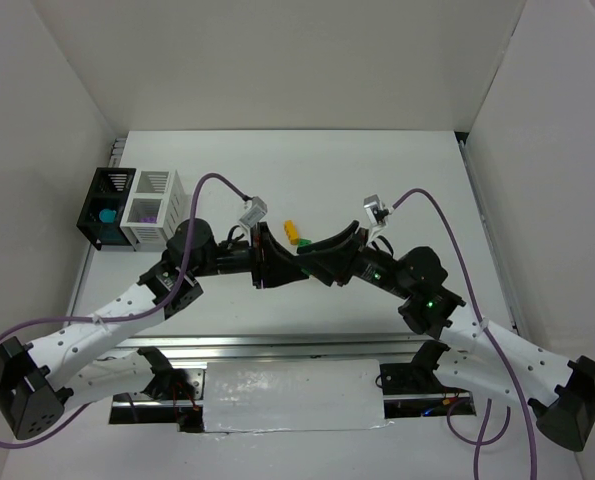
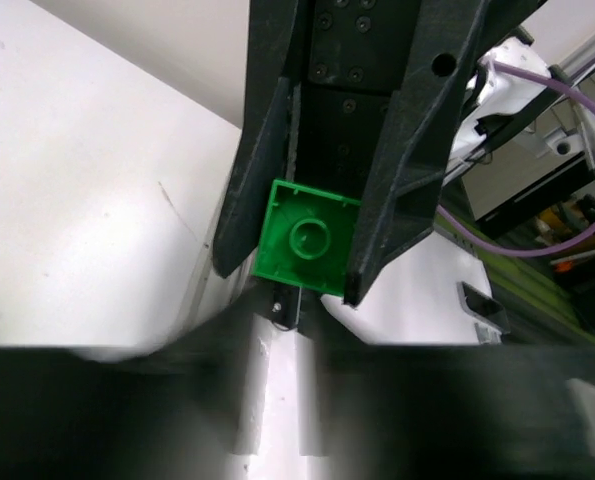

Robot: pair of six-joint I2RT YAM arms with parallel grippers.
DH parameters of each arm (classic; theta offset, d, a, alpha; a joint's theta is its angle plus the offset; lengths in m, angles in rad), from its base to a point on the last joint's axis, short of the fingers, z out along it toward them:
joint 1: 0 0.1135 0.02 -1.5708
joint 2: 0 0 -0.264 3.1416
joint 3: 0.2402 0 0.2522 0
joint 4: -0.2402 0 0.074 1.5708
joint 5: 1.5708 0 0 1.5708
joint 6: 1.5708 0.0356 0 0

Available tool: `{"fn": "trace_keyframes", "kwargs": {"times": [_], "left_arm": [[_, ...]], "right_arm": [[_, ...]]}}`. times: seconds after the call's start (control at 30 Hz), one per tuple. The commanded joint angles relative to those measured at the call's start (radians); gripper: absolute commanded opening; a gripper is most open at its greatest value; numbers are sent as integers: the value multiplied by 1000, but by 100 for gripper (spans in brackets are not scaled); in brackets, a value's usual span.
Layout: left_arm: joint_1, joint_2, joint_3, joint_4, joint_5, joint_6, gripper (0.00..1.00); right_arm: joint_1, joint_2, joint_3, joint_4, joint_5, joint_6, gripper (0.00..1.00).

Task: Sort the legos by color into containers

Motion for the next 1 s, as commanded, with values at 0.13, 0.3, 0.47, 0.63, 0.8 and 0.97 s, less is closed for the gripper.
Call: {"fn": "trace_keyframes", "kwargs": {"times": [0.13, 0.3, 0.47, 0.63, 0.8, 0.97], "left_arm": [[5, -30, -8, 109, 87, 18, 78], [5, -58, -14, 142, 93, 11, 78], [5, -31, -3, 162, 99, -5, 67], [3, -11, -6, 175, 81, -15, 67], [5, -17, -13, 203, 47, -29, 66], [5, -38, -5, 172, -17, -11, 67]], "right_arm": [[12, -13, 8, 11, 0, -19, 0], [12, 22, 13, 65, -81, 2, 1], [13, 51, 16, 116, -111, 30, 3], [13, 60, 34, 111, -112, 33, 3], [13, 66, 25, 128, -111, 34, 4], [15, 60, -1, 154, -79, 59, 4]]}}
